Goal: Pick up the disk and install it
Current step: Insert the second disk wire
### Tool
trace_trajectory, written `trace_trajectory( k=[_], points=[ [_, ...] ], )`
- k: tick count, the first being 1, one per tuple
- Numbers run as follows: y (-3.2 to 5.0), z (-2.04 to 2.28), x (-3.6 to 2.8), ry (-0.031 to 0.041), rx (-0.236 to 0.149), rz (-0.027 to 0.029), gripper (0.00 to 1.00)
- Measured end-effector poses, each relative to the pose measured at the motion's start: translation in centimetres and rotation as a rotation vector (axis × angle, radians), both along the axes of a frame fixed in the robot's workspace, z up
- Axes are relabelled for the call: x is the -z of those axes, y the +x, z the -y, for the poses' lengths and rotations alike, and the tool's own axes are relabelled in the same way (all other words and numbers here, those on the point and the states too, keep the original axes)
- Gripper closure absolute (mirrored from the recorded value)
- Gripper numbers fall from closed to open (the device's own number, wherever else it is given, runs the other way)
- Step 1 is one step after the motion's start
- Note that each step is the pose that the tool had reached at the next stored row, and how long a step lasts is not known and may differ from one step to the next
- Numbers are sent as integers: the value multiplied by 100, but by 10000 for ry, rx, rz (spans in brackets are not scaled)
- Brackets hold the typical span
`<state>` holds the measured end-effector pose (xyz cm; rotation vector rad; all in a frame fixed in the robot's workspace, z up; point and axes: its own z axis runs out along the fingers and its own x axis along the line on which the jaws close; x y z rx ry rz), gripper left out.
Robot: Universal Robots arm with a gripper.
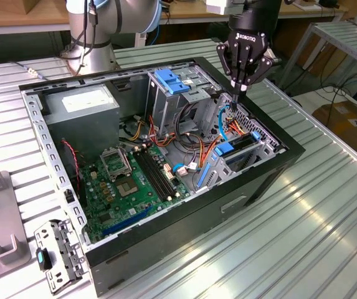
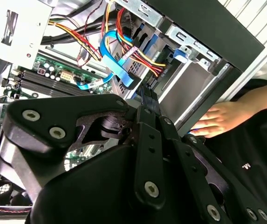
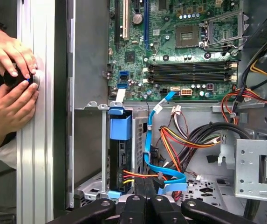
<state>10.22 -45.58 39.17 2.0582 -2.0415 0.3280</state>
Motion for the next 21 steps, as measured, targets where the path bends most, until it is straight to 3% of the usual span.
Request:
trace_trajectory(
  k=[12,13,21],
  points=[
    [0,0,0,-5,0,0,89],
    [0,0,0,-6,0,0,82],
    [0,0,0,-9,0,0,82]
  ],
)
